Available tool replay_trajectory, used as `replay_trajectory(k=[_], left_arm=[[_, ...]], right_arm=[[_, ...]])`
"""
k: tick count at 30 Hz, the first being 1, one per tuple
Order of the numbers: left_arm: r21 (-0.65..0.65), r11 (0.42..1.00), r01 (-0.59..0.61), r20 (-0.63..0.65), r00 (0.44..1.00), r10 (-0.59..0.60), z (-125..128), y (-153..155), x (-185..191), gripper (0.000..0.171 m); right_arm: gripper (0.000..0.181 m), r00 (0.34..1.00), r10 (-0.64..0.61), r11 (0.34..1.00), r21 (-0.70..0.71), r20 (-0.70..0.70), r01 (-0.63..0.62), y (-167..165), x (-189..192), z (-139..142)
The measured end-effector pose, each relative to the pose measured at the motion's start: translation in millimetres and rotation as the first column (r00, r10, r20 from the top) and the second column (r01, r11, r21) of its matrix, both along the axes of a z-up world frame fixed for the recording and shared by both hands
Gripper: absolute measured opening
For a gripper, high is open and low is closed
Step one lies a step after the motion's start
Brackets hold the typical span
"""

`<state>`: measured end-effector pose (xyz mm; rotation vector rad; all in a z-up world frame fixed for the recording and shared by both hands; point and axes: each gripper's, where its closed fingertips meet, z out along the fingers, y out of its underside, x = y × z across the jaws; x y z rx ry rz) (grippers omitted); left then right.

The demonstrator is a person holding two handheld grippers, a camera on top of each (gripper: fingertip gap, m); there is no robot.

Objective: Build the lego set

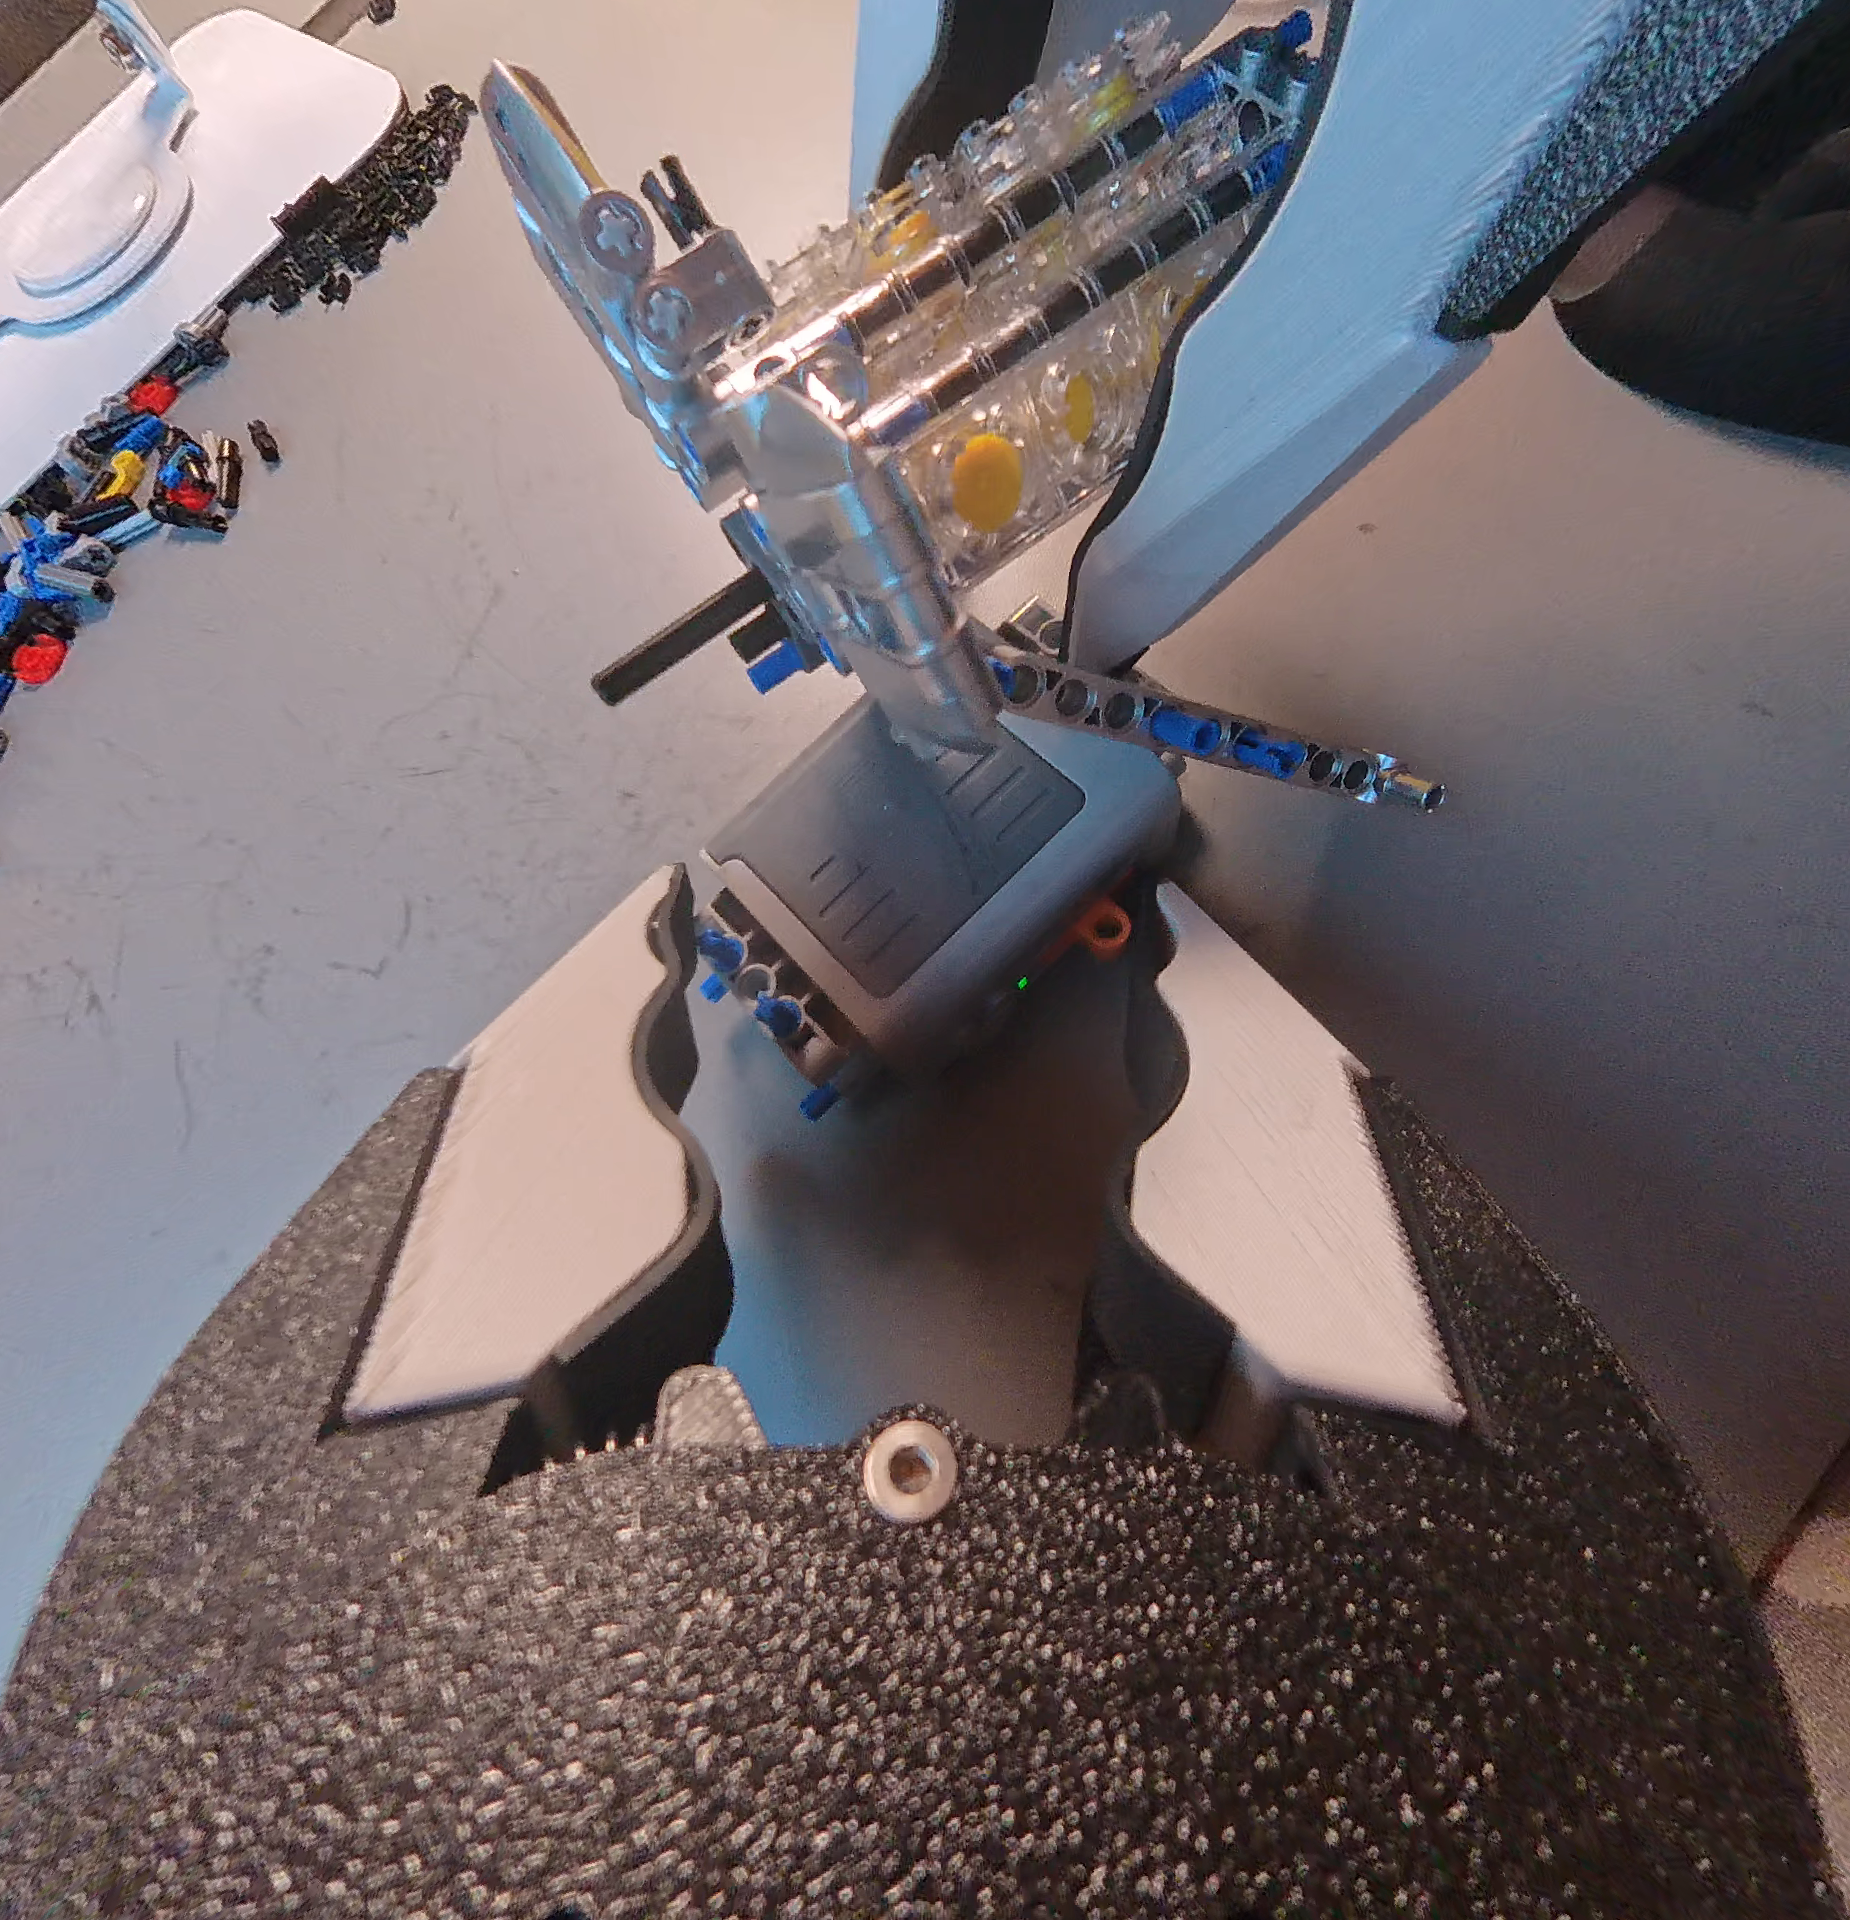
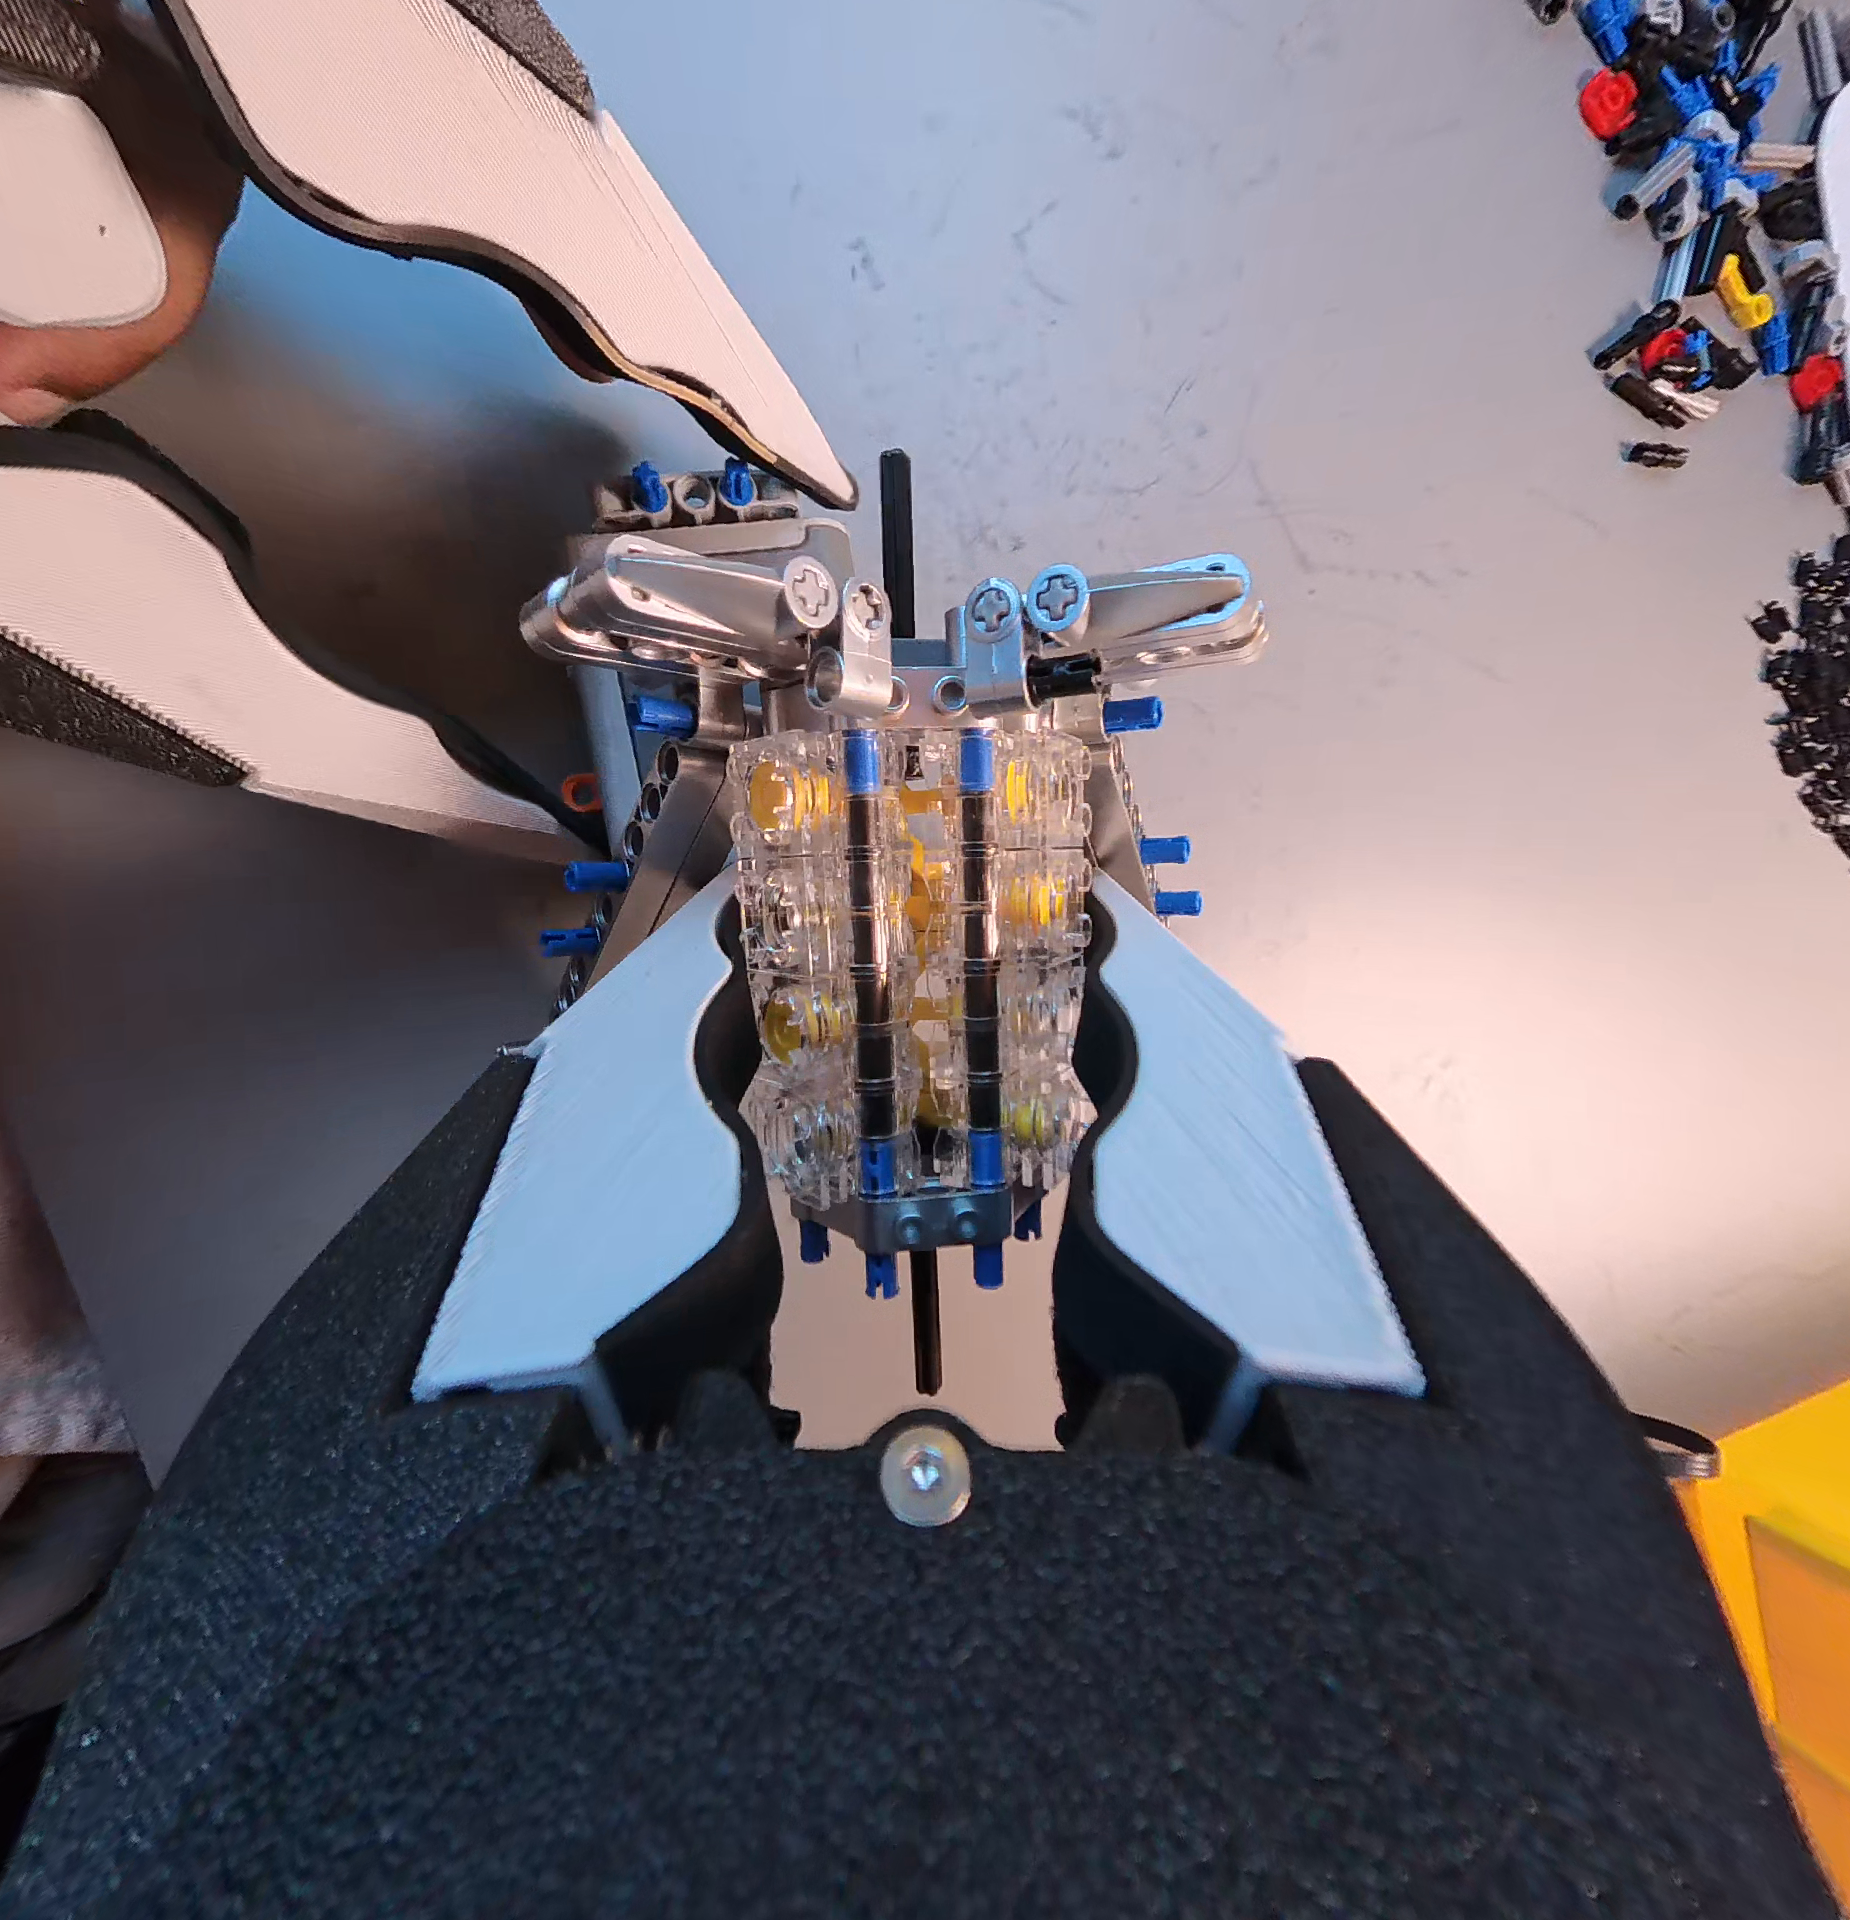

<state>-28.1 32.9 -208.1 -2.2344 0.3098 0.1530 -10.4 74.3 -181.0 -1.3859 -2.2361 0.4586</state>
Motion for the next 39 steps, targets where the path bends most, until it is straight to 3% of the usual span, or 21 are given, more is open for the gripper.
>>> replay_trajectory(k=[1, 23, 28, 32, 35, 39], left_arm=[[0.001, 1.0, 0.0, -0.001, 1.0, 0.0, 0, -1, 0, 0.081], [-0.002, 1.0, 0.025, 0.0, 1.0, -0.025, 0, -5, 0, 0.079], [0.02, 0.996, 0.089, 0.108, 0.99, -0.091, 16, -12, 4, 0.087], [-0.015, 0.974, 0.226, 0.097, 0.97, -0.224, 31, -29, -18, 0.068], [-0.085, 0.911, 0.404, 0.038, 0.915, -0.402, 18, -33, -29, 0.056], [-0.161, 0.811, 0.562, 0.08, 0.827, -0.557, -3, -31, -21, 0.049]], right_arm=[[0.058, 1.0, -0.003, 1.0, 0.0, -0.004, 0.003, 0, 0, 0], [0.058, 0.999, -0.019, 1.0, 0.002, -0.032, 0.019, -2, 1, 0], [0.058, 0.999, -0.003, 1.0, 0.001, -0.042, 0.003, -1, 2, 1], [0.057, 0.997, 0.036, 0.997, -0.063, -0.064, -0.04, 2, 8, 18], [0.057, 0.993, 0.113, 0.989, -0.094, -0.033, -0.115, -3, 10, 29], [0.058, 0.982, 0.189, 0.975, -0.124, 0.029, -0.184, -12, 5, 33]])
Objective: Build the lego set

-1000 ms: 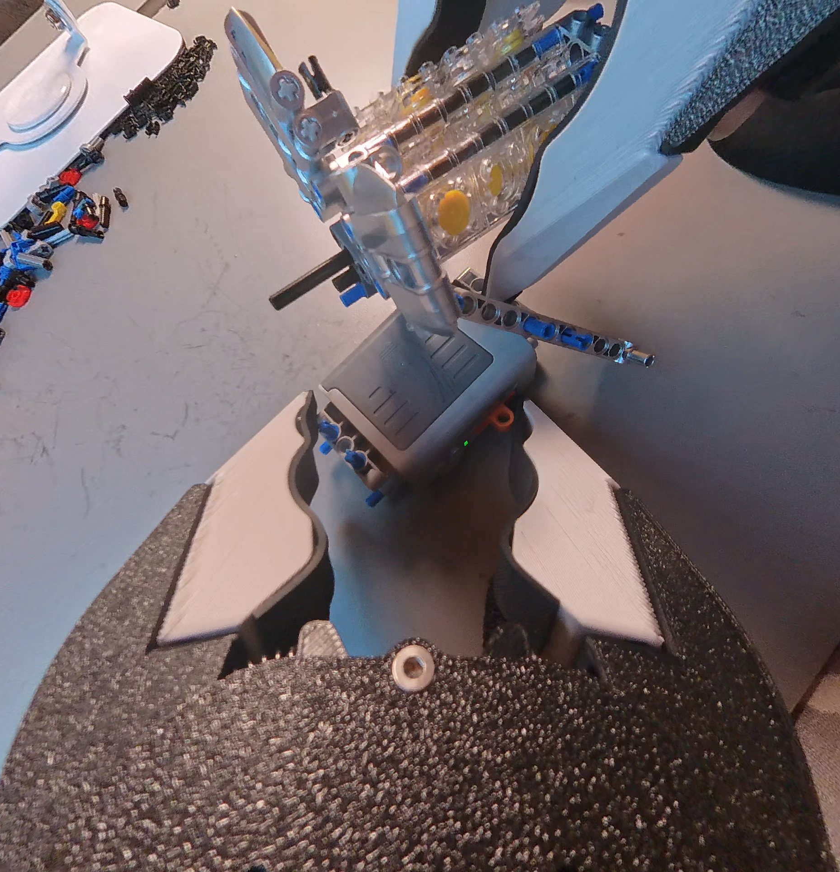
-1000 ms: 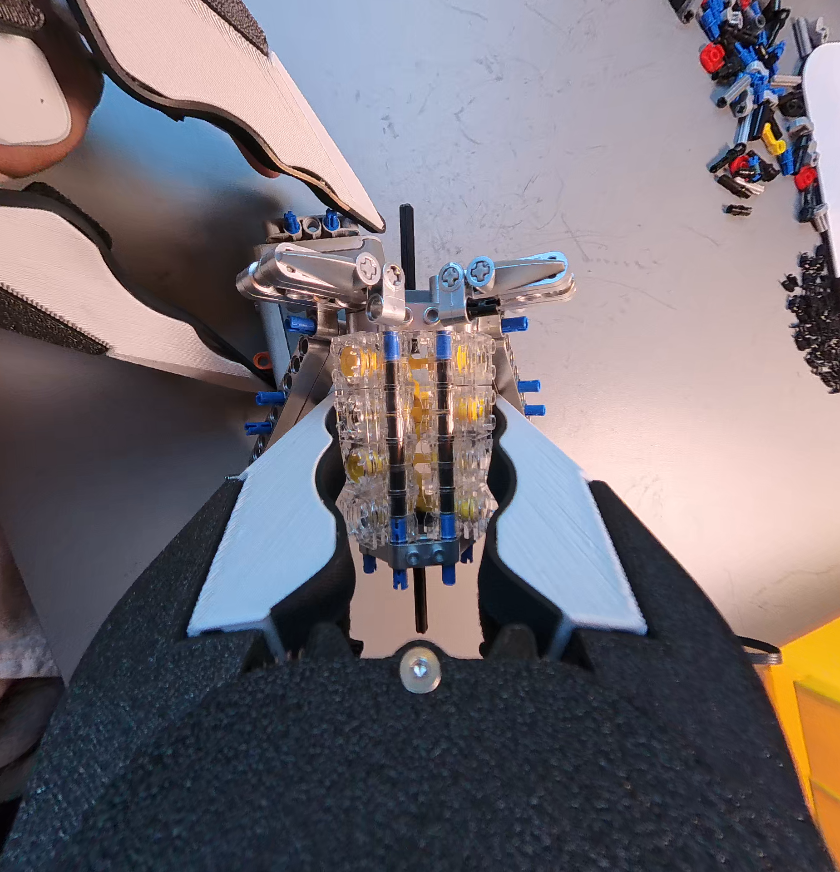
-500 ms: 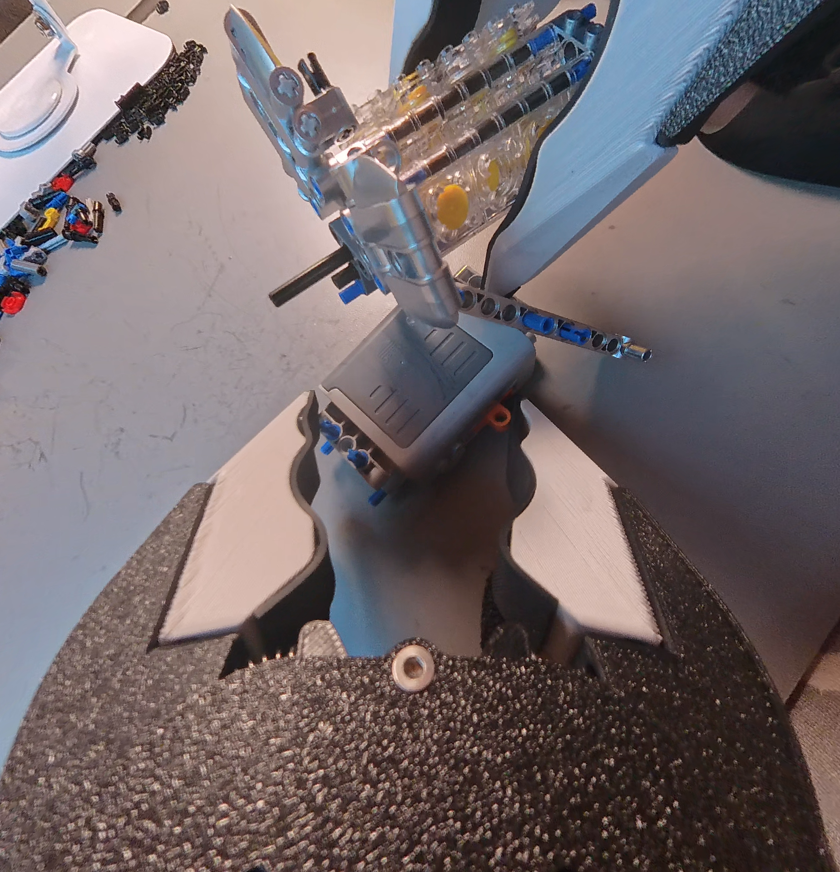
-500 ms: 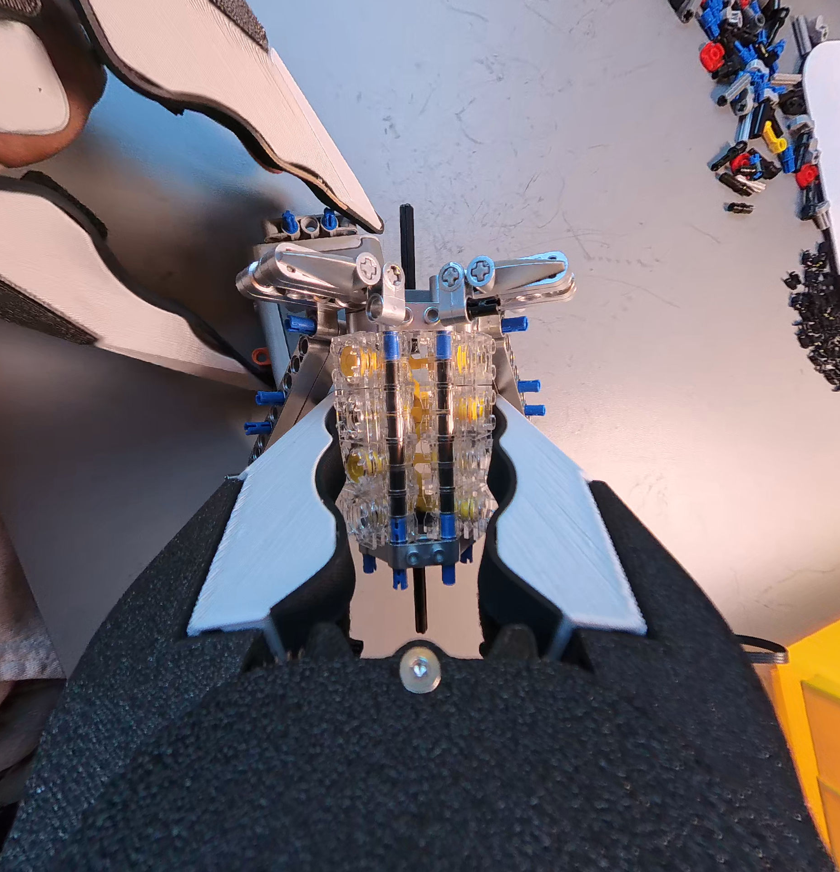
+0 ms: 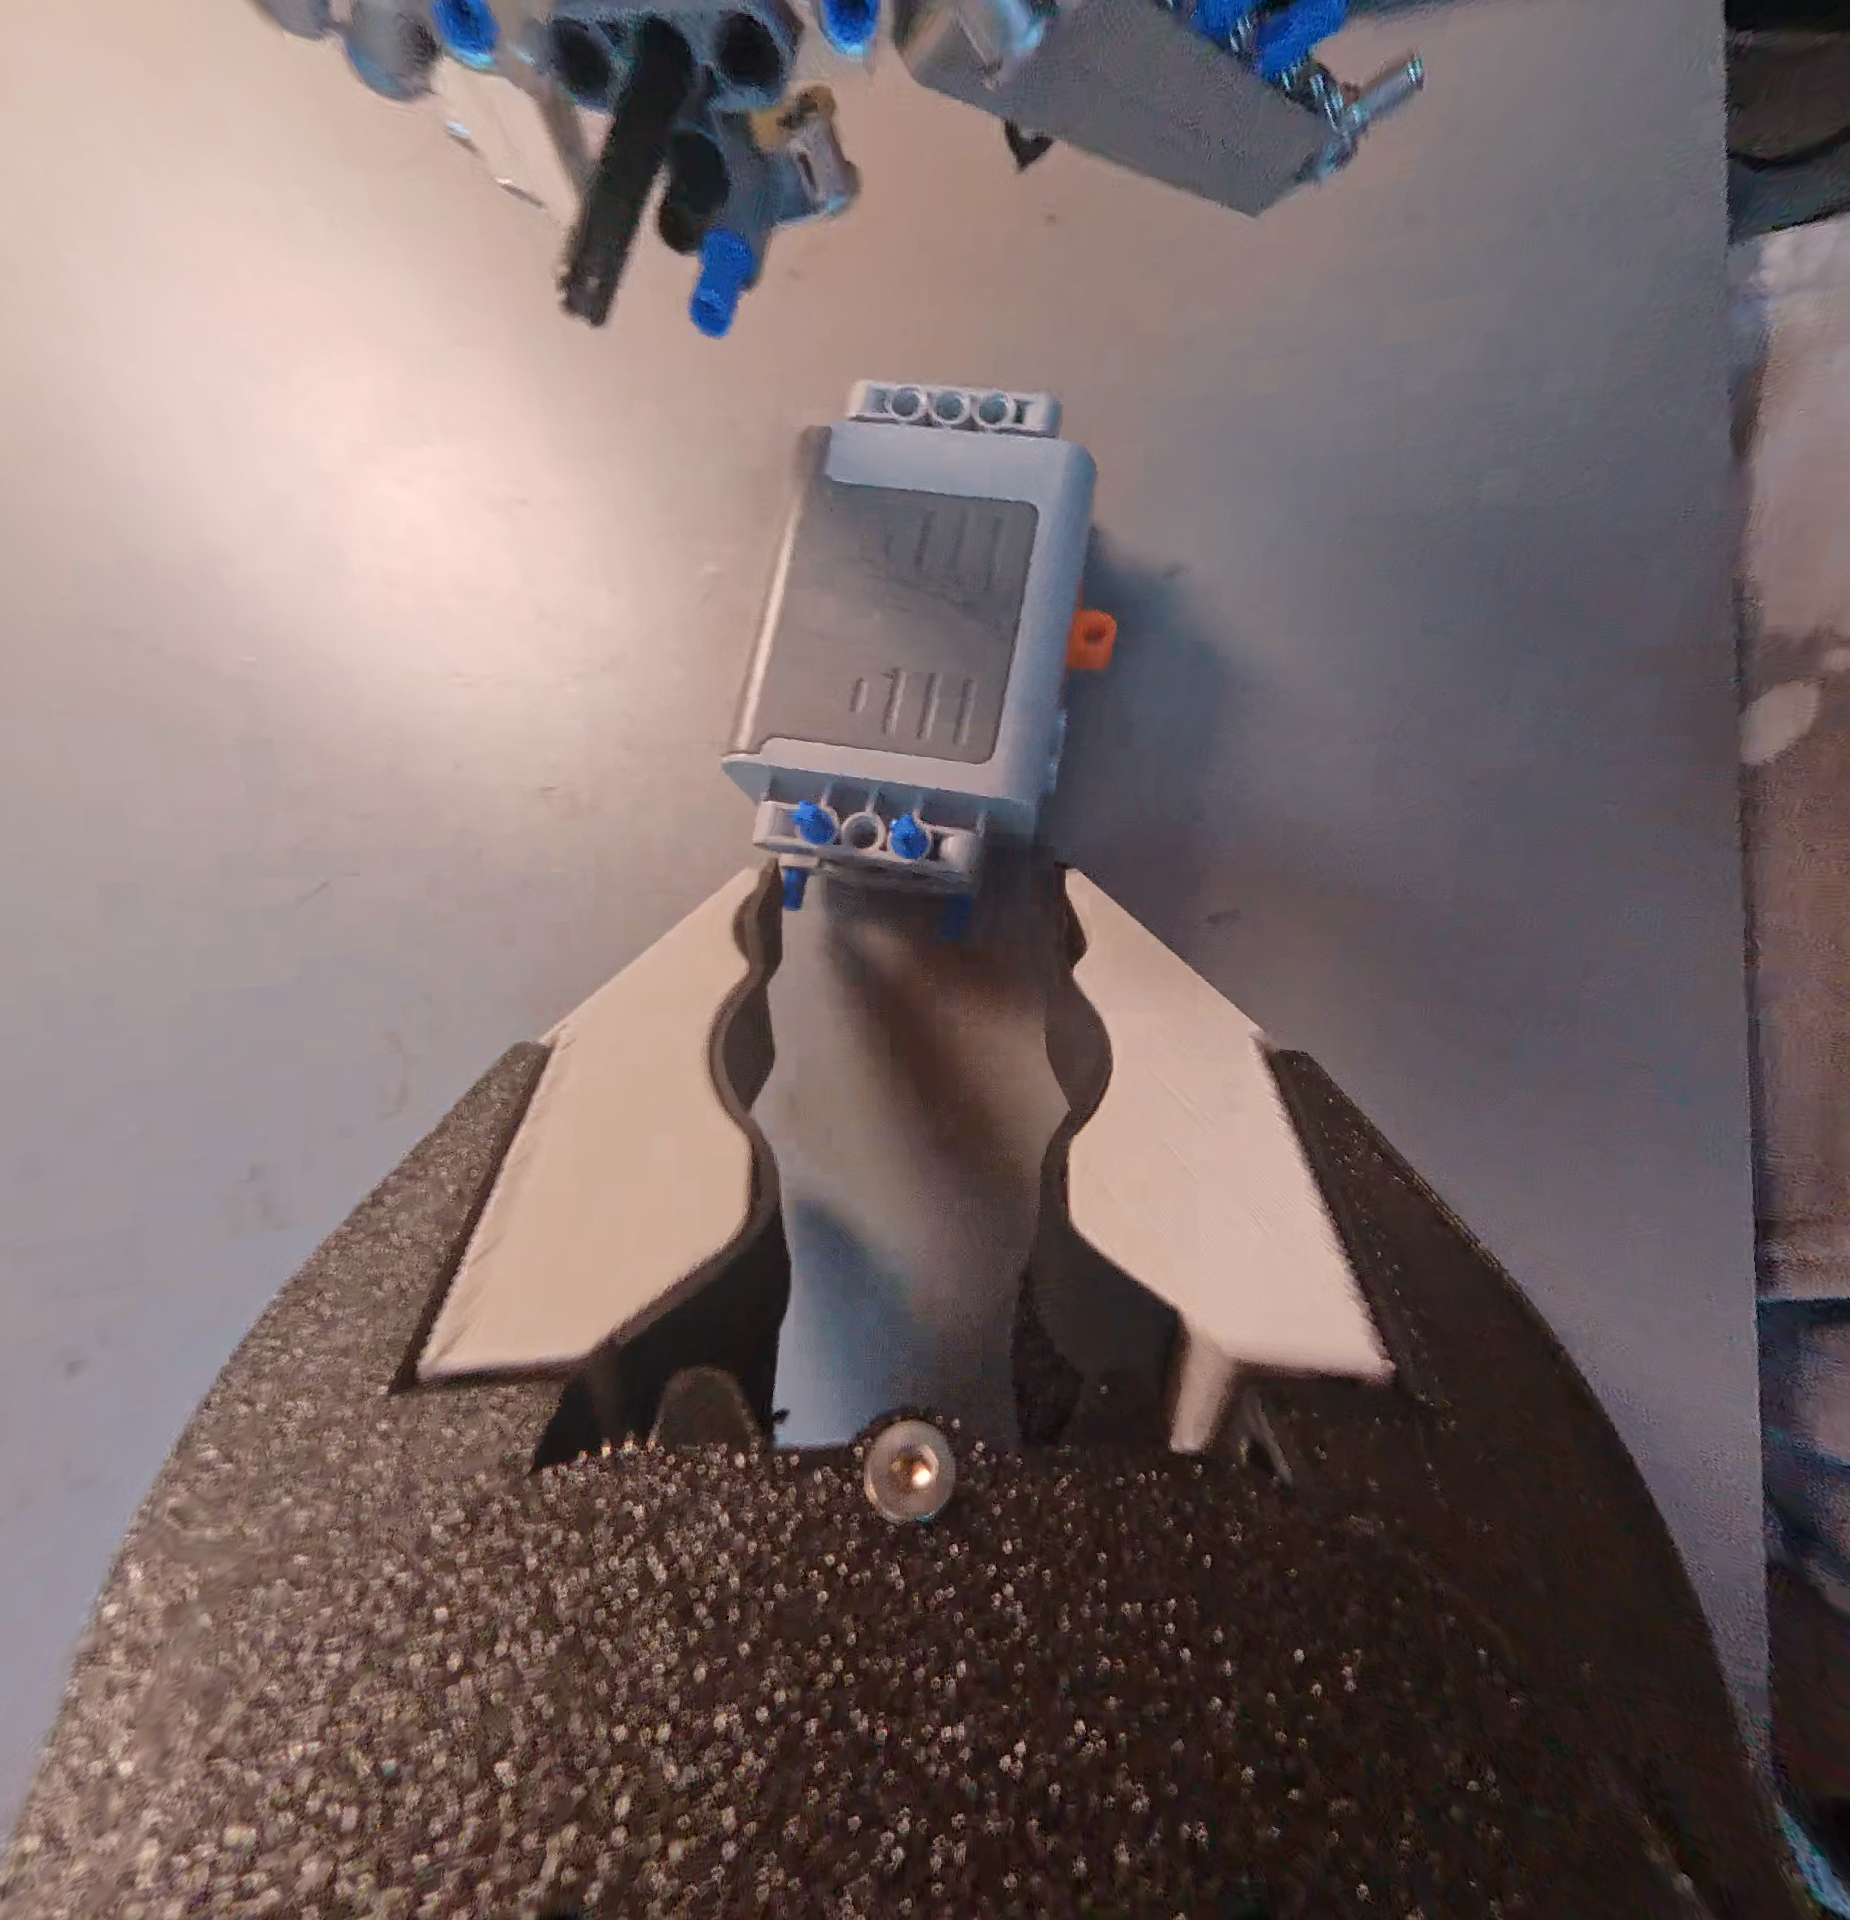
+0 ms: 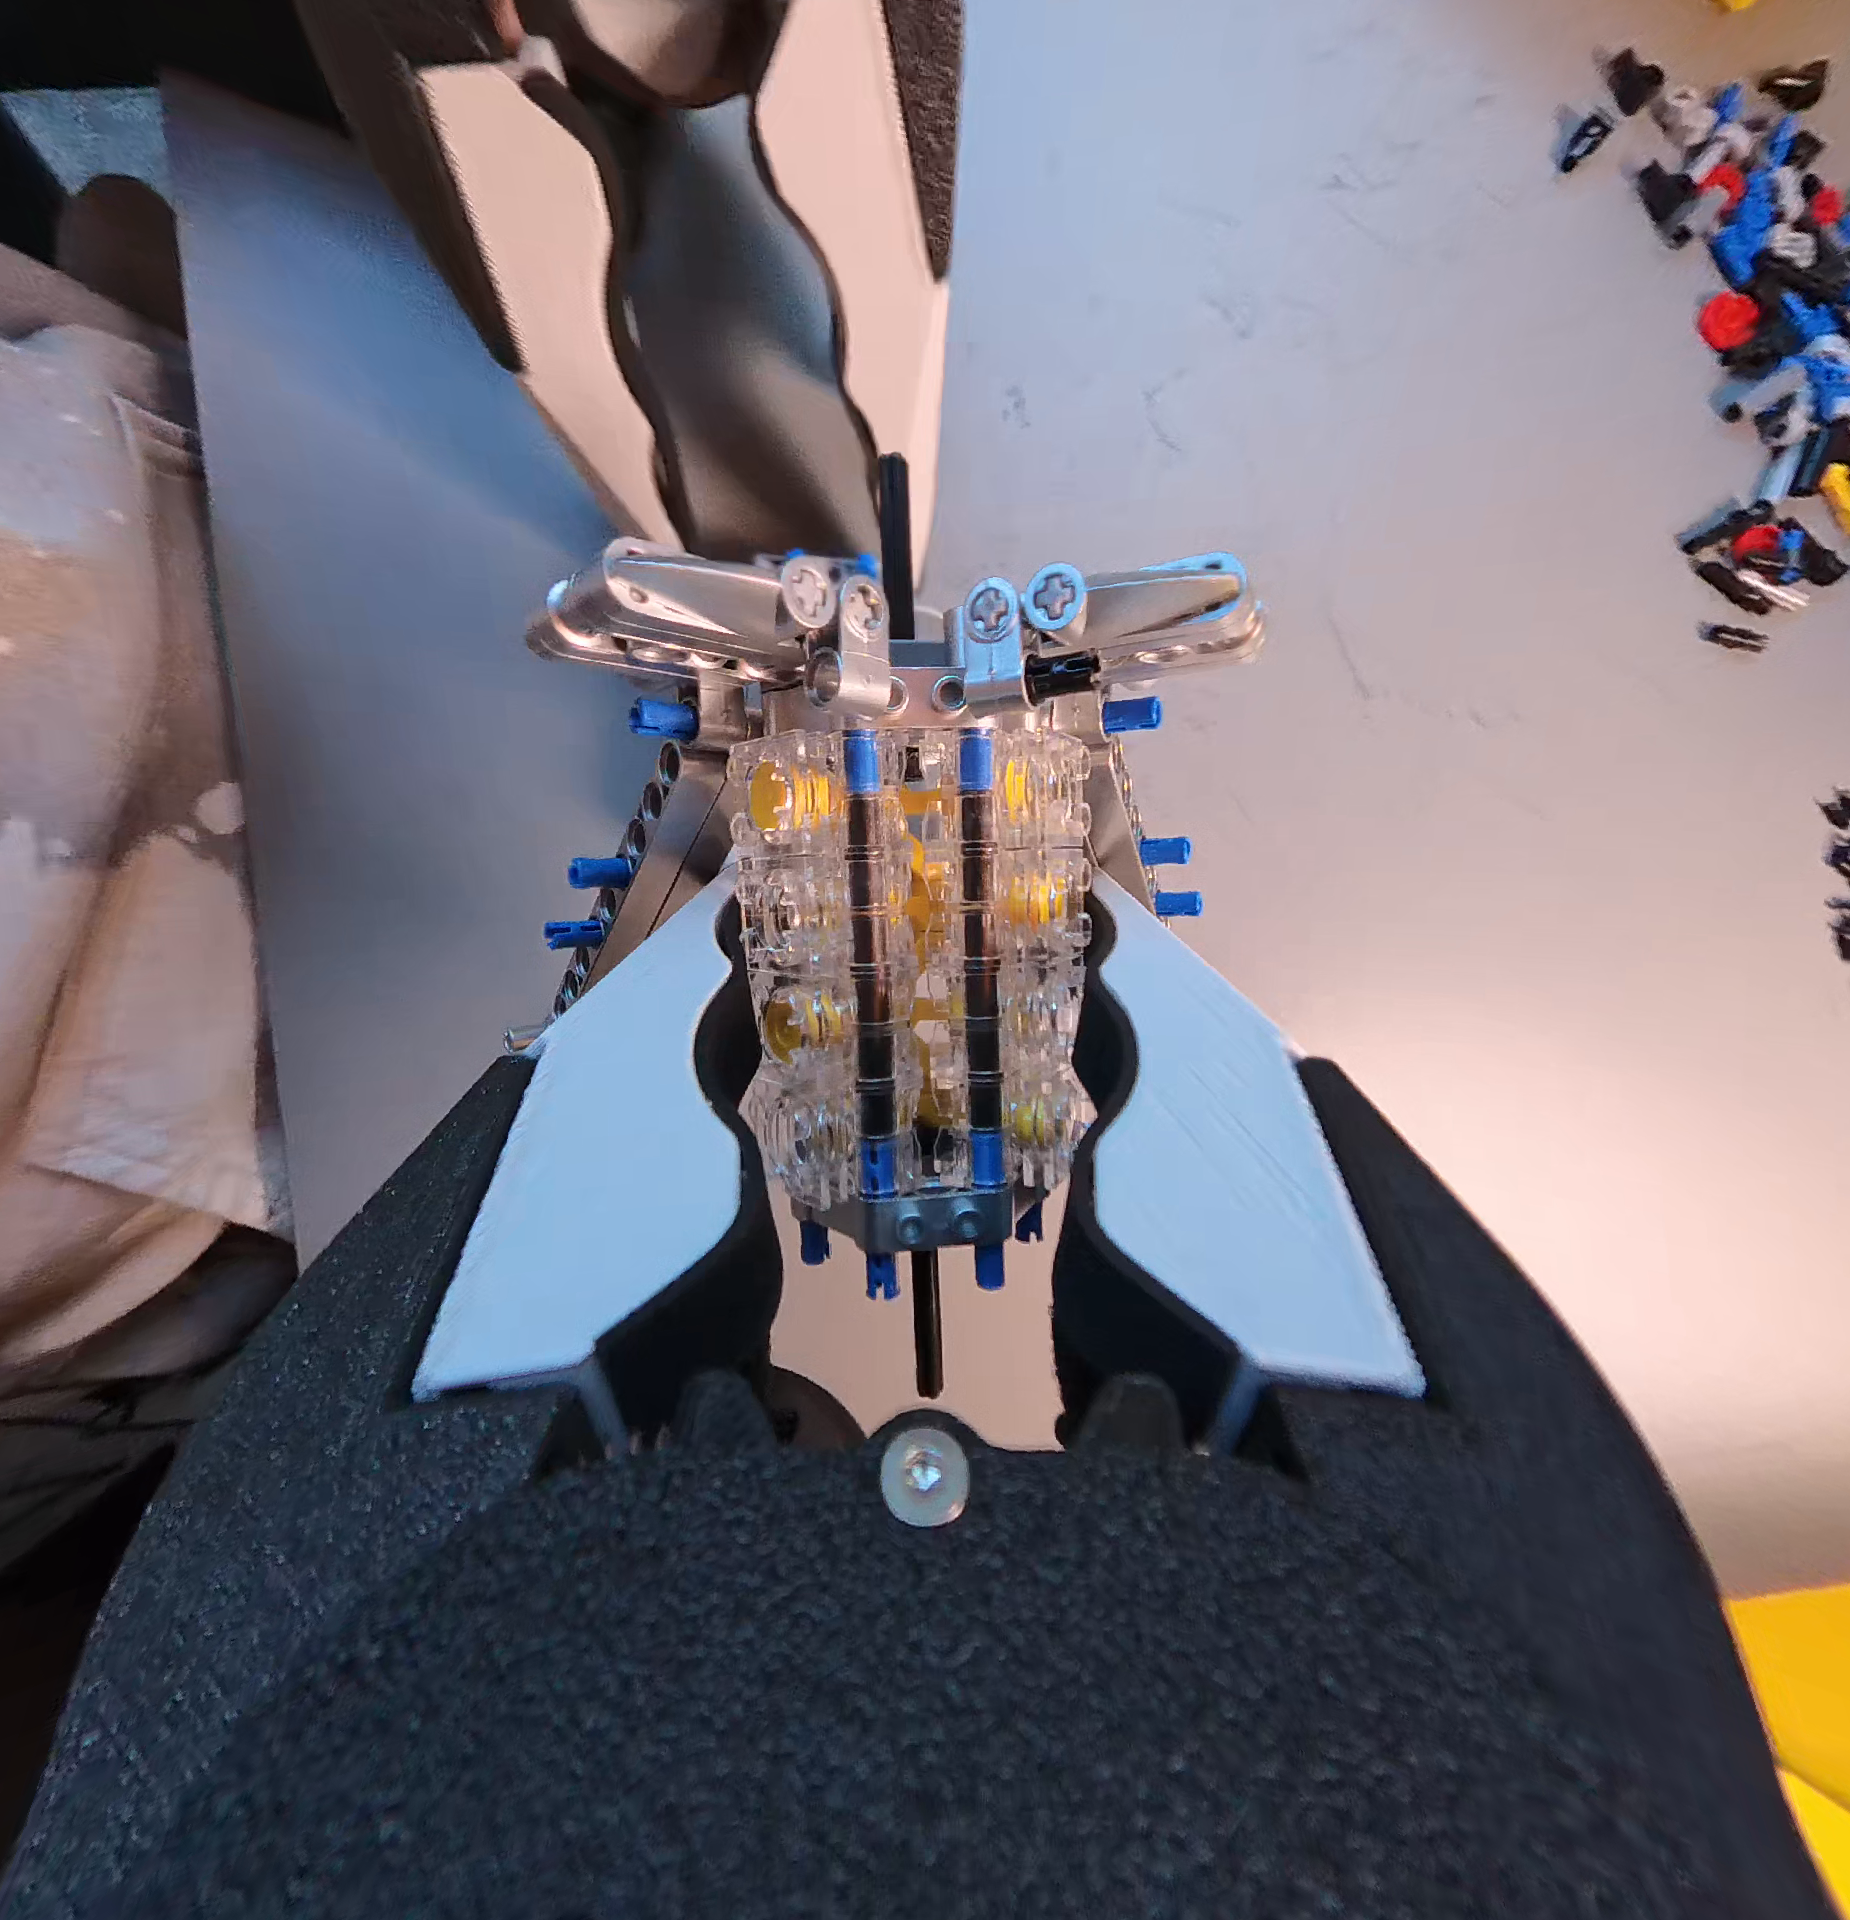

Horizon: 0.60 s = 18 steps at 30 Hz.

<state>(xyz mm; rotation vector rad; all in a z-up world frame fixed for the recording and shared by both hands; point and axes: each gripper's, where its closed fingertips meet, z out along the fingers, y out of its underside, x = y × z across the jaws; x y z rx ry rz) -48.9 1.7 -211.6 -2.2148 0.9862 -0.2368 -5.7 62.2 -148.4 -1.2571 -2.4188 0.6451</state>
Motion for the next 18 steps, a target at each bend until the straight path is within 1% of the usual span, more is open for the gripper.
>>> replay_trajectory(k=[2, 4, 5, 7, 9, 10, 12, 15, 18], left_arm=[[0.009, 1.0, 0.013, -0.011, 1.0, -0.013, 0, 6, 4, 0.046], [0.011, 0.999, 0.032, 0.012, 0.999, -0.032, 0, 8, 14, 0.044], [0.016, 0.999, 0.033, 0.033, 0.999, -0.033, 1, 9, 18, 0.044], [0.017, 0.999, 0.032, 0.088, 0.996, -0.033, 3, 10, 26, 0.036], [0.004, 0.998, 0.066, 0.15, 0.986, -0.066, 5, 5, 32, 0.033], [0.015, 0.997, 0.08, 0.171, 0.982, -0.081, 8, 4, 33, 0.028], [0.047, 0.995, 0.086, 0.202, 0.975, -0.094, 13, 4, 31, 0.026], [0.119, 0.991, 0.06, 0.221, 0.971, -0.086, 25, 8, 25, 0.025], [0.211, 0.977, 0.036, 0.222, 0.971, -0.083, 37, 10, 18, 0.025]], right_arm=[[0.058, 0.999, 0.027, 0.999, -0.017, 0.029, -0.027, -5, 0, -2], [0.058, 0.998, 0.045, 0.998, -0.042, 0.048, -0.043, -9, 1, -6], [0.058, 0.997, 0.053, 0.997, -0.053, 0.053, -0.051, -10, 2, -7], [0.058, 0.996, 0.053, 0.997, -0.051, 0.072, -0.049, -9, 5, -11], [0.058, 0.996, 0.043, 0.999, -0.036, 0.076, -0.041, -7, 9, -12], [0.058, 0.997, 0.041, 0.998, -0.043, 0.07, -0.038, -9, 10, -11], [0.058, 0.997, 0.053, 0.996, -0.074, 0.053, -0.049, -17, 14, -7], [0.058, 0.996, 0.08, 0.991, -0.111, 0.032, -0.076, -26, 19, -2], [0.058, 0.992, 0.102, 0.979, -0.185, 0.079, -0.086, -35, 24, -2]])
